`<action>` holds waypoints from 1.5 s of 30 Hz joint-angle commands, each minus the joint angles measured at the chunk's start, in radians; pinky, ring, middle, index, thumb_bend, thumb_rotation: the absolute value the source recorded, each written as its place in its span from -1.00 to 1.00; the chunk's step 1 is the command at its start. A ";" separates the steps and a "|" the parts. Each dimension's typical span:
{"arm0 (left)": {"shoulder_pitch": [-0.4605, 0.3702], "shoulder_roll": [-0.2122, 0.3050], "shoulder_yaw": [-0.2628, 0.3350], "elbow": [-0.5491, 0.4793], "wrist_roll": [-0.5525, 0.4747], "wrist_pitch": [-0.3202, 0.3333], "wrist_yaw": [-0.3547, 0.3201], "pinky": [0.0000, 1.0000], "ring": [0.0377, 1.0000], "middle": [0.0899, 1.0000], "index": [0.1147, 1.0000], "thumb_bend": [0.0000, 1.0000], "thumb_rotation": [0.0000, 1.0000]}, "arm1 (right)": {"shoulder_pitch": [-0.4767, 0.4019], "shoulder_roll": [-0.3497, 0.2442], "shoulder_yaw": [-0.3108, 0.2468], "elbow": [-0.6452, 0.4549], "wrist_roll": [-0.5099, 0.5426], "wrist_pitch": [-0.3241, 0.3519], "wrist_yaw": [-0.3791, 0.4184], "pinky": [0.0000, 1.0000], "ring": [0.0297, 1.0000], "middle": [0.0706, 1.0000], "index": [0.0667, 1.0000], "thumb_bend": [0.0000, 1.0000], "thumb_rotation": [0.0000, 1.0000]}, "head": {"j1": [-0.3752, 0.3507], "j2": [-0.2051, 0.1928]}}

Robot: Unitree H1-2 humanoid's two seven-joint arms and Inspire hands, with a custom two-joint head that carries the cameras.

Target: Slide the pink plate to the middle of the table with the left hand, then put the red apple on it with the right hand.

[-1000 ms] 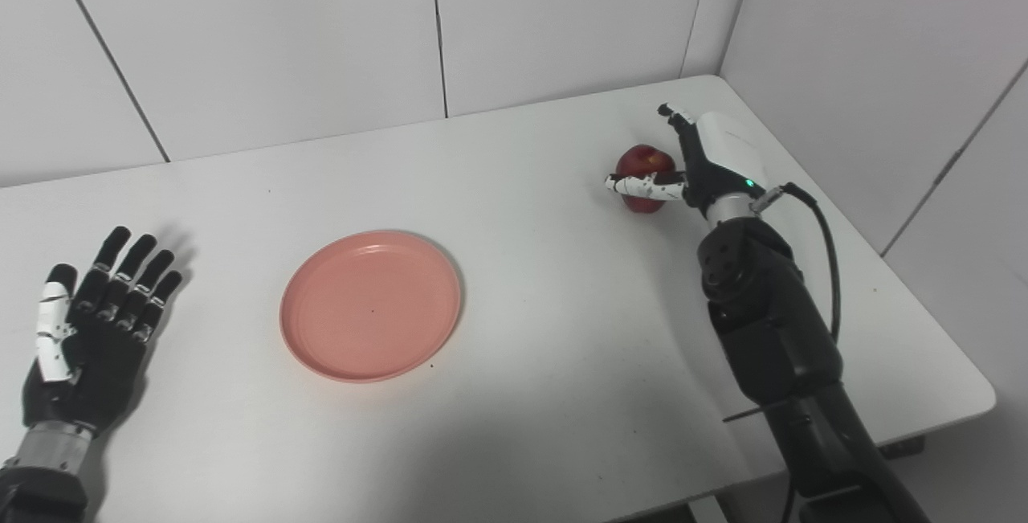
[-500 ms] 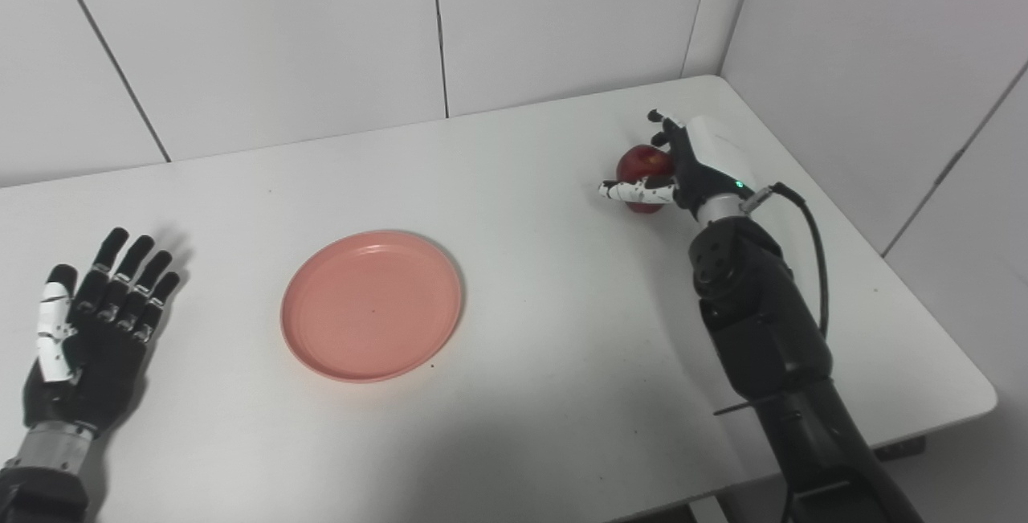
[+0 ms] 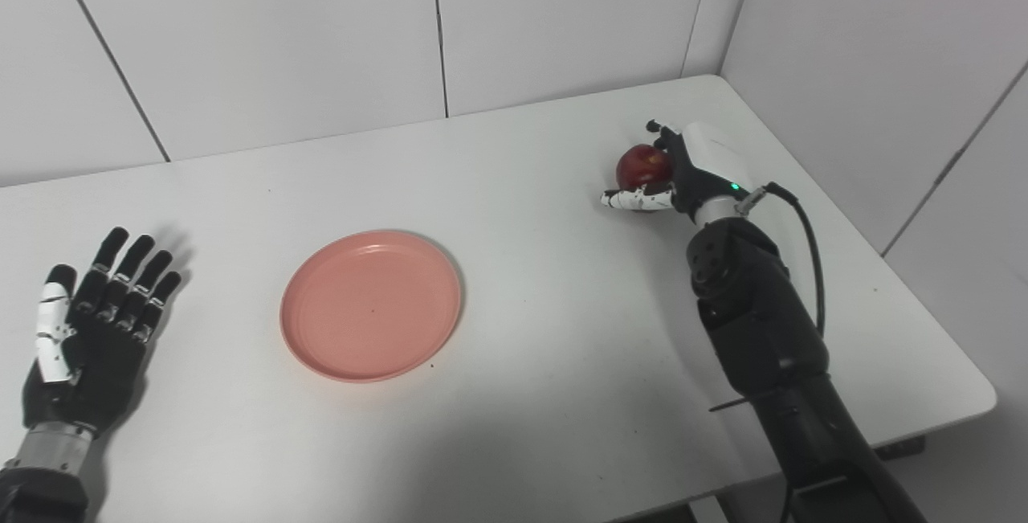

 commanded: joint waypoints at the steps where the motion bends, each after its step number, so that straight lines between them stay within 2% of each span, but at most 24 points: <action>1: 0.033 -0.017 -0.006 0.010 -0.016 0.002 -0.013 0.96 0.91 0.91 0.90 -0.22 1.00 | -0.043 -0.035 -0.003 -0.007 -0.008 0.002 -0.026 -0.12 0.15 0.27 0.68 1.00 -0.19 | 0.000 0.001; 5: 0.034 -0.015 -0.007 0.010 -0.020 0.004 -0.019 0.99 0.94 0.94 0.93 -0.21 1.00 | -0.042 -0.042 -0.002 0.010 0.004 -0.008 -0.040 -0.28 -0.01 0.16 0.66 0.98 -0.24 | 0.004 0.003; 6: 0.033 -0.014 -0.006 0.014 -0.019 0.001 -0.020 1.00 0.94 0.94 0.93 -0.21 1.00 | -0.041 -0.044 -0.002 0.011 0.007 -0.012 -0.042 -0.26 0.02 0.18 0.65 0.97 -0.27 | 0.004 0.003; 7: 0.033 -0.014 -0.006 0.016 -0.018 -0.001 -0.020 0.99 0.93 0.93 0.92 -0.21 1.00 | -0.040 -0.044 -0.001 0.012 0.010 -0.013 -0.044 -0.17 0.14 0.27 0.63 0.96 -0.30 | 0.004 0.003; 9: 0.033 -0.012 -0.005 0.019 -0.017 -0.004 -0.023 0.99 0.93 0.93 0.92 -0.20 1.00 | -0.037 -0.046 -0.003 0.016 0.016 -0.030 -0.060 -0.11 0.18 0.30 0.60 0.93 -0.33 | 0.005 0.005; 13: 0.033 -0.013 -0.004 0.023 -0.016 -0.002 -0.020 0.98 0.92 0.92 0.91 -0.19 1.00 | -0.034 -0.049 0.000 0.027 0.032 -0.045 -0.091 0.17 0.36 0.43 0.47 0.80 -0.50 | 0.005 0.005; 14: 0.033 -0.014 -0.004 0.022 -0.016 -0.002 -0.019 0.97 0.91 0.92 0.90 -0.19 1.00 | -0.033 -0.048 -0.002 0.032 0.035 -0.055 -0.106 0.18 0.36 0.42 0.45 0.78 -0.53 | 0.005 0.005; 17: 0.032 -0.012 -0.005 0.030 -0.018 -0.009 -0.032 0.98 0.92 0.93 0.92 -0.20 1.00 | -0.033 -0.041 -0.011 0.056 0.055 -0.090 -0.163 0.06 0.22 0.30 0.30 0.70 -0.65 | 0.005 0.005; 18: 0.032 -0.011 -0.005 0.032 -0.017 -0.010 -0.033 0.99 0.93 0.93 0.92 -0.20 1.00 | -0.034 -0.039 -0.014 0.065 0.063 -0.103 -0.181 -0.01 0.14 0.22 0.22 0.63 -0.74 | 0.005 0.005; 20: 0.031 -0.012 -0.005 0.033 -0.014 -0.012 -0.031 0.98 0.93 0.93 0.91 -0.19 1.00 | -0.036 -0.039 -0.016 0.082 0.076 -0.130 -0.212 -0.08 0.03 0.10 0.00 0.22 -0.74 | 0.005 0.005; 22: 0.031 -0.012 -0.003 0.036 -0.014 -0.012 -0.033 0.98 0.93 0.93 0.91 -0.19 1.00 | -0.038 -0.042 -0.010 0.098 0.081 -0.151 -0.238 -0.15 -0.03 0.04 -0.08 0.07 -0.73 | 0.006 0.007; 26: 0.028 -0.010 -0.003 0.043 -0.015 -0.013 -0.041 0.99 0.94 0.93 0.92 -0.19 1.00 | -0.042 -0.042 -0.006 0.115 0.088 -0.193 -0.290 -0.25 -0.12 -0.03 -0.10 0.04 -0.72 | 0.006 0.006; 31: 0.029 -0.013 -0.001 0.038 -0.016 -0.009 -0.036 0.99 0.94 0.93 0.92 -0.20 1.00 | -0.049 -0.035 -0.006 0.130 0.097 -0.216 -0.327 -0.29 -0.16 -0.06 -0.10 0.03 -0.72 | 0.008 0.005; 39: 0.030 -0.014 -0.003 0.038 -0.007 -0.013 -0.031 0.99 0.93 0.93 0.91 -0.20 1.00 | -0.052 -0.027 -0.007 0.160 0.136 -0.245 -0.361 -0.26 -0.13 -0.04 -0.10 0.03 -0.72 | 0.008 0.005; 45: 0.030 -0.010 -0.005 0.036 -0.009 -0.011 -0.037 0.98 0.93 0.92 0.90 -0.20 1.00 | -0.046 -0.015 -0.009 0.146 0.160 -0.236 -0.371 -0.21 -0.08 0.00 -0.10 0.03 -0.72 | 0.012 0.004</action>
